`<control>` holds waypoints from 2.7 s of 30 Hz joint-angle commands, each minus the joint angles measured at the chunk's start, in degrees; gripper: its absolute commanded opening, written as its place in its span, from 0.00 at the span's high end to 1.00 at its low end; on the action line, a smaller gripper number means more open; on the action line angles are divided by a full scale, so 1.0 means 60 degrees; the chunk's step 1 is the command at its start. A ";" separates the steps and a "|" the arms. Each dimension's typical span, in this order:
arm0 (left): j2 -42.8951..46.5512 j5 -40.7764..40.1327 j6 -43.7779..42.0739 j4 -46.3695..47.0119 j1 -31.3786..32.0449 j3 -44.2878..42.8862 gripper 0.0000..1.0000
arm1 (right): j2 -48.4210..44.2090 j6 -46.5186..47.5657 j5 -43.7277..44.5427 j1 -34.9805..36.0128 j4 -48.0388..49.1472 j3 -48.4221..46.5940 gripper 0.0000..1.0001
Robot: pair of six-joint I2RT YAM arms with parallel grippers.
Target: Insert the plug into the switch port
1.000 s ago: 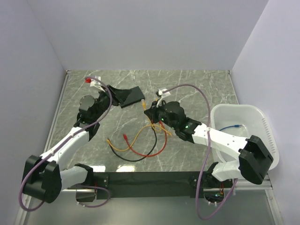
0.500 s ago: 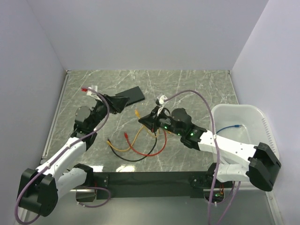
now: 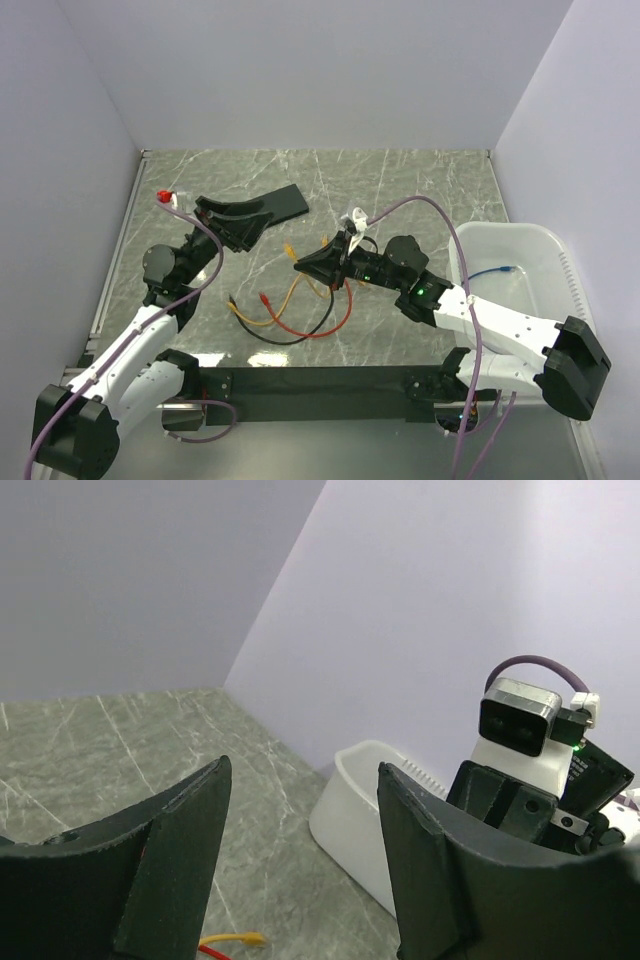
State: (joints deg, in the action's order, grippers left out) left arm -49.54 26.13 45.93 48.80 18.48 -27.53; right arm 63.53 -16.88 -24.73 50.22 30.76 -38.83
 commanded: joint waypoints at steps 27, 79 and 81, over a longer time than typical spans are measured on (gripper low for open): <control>-0.1440 0.2032 0.0182 0.1814 0.0523 -0.0026 0.44 | 0.0955 -0.0804 -0.0932 -0.0547 0.1259 -0.0677 1.00; -0.3638 -0.3842 0.0811 -0.4471 0.1036 -0.2561 1.00 | 0.4647 0.0602 0.5104 0.0171 -0.5274 -0.5760 0.59; -0.3682 -0.3784 0.0826 -0.4398 0.1036 -0.2546 1.00 | 0.4690 0.0559 0.5074 0.0156 -0.5201 -0.5716 0.60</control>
State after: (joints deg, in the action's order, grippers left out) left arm -71.90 4.16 50.54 21.10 24.82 -41.17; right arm 92.38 -13.58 5.10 51.03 -1.78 -70.30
